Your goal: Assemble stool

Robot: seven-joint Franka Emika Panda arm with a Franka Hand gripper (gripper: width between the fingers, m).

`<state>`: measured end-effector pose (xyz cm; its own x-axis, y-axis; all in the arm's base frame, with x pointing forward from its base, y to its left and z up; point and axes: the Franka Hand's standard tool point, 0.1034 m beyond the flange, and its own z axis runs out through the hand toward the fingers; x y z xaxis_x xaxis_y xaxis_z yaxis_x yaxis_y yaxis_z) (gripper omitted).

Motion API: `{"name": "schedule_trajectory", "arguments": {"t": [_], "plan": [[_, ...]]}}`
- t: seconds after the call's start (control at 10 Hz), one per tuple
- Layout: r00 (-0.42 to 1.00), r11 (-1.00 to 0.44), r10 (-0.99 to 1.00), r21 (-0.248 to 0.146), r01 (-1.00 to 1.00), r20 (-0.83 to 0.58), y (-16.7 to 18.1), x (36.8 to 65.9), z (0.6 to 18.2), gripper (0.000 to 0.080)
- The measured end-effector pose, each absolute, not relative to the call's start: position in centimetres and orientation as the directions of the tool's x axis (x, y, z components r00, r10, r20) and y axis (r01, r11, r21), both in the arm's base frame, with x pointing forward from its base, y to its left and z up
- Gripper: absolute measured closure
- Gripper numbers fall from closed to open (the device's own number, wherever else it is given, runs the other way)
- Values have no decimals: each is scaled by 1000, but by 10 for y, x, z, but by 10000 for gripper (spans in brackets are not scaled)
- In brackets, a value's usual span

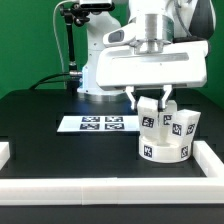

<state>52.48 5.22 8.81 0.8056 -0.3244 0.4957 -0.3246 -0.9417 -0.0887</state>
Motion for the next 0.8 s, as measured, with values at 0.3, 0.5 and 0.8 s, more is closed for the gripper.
{"name": "schedule_trajectory", "arguments": {"t": [0.3,0.5,0.8], "plan": [[801,-942,-322,-87,-325,505,50,525,88,472],[811,-941,-327,-89,-327,485,51,524,86,467],[816,-941,-330,-92,-327,474,53,525,86,174]]}}
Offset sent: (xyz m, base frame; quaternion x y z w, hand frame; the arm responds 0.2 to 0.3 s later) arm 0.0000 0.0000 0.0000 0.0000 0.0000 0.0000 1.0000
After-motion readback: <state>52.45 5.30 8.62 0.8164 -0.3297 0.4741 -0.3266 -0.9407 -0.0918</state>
